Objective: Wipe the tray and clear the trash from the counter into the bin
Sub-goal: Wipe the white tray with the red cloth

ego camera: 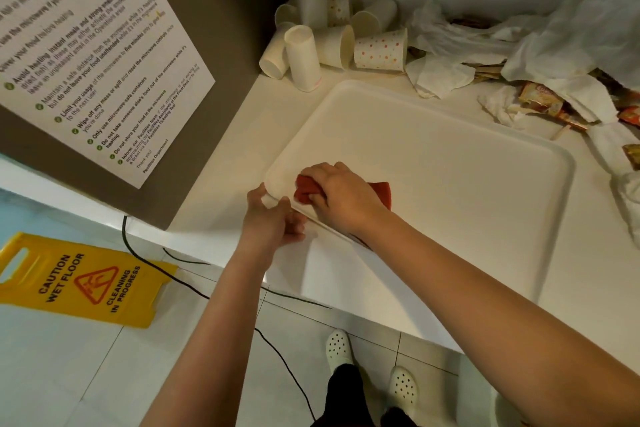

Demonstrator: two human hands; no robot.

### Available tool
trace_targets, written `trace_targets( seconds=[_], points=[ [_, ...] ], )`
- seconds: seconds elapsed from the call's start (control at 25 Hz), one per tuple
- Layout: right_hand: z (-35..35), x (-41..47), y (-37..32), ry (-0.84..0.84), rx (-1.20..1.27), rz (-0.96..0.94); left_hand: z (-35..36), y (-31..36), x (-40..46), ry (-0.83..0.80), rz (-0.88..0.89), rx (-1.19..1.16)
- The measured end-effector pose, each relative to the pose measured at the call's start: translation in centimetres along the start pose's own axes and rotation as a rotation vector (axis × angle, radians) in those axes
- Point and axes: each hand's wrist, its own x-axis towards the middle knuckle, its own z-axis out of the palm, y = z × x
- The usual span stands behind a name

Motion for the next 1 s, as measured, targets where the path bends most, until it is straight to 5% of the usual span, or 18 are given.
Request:
trace_targets(
  seconds=[0.2, 0.36, 1.0],
  points=[
    [0.0, 3.4, -1.0, -0.108, -0.061, -0.123, 0.2, 0.4, 0.5, -0.01, -0.028, -0.087],
    [-0.9, 3.9, -0.6, -0.303, 0.047, -0.045, 0.4, 0.3, 0.7, 0.034, 0.007, -0.099],
    [-4.1, -5.0, 3.2, -0.33, -0.057, -0.053, 1.0, 0.0, 2.3, 0.21, -0.004, -0.03]
  ],
)
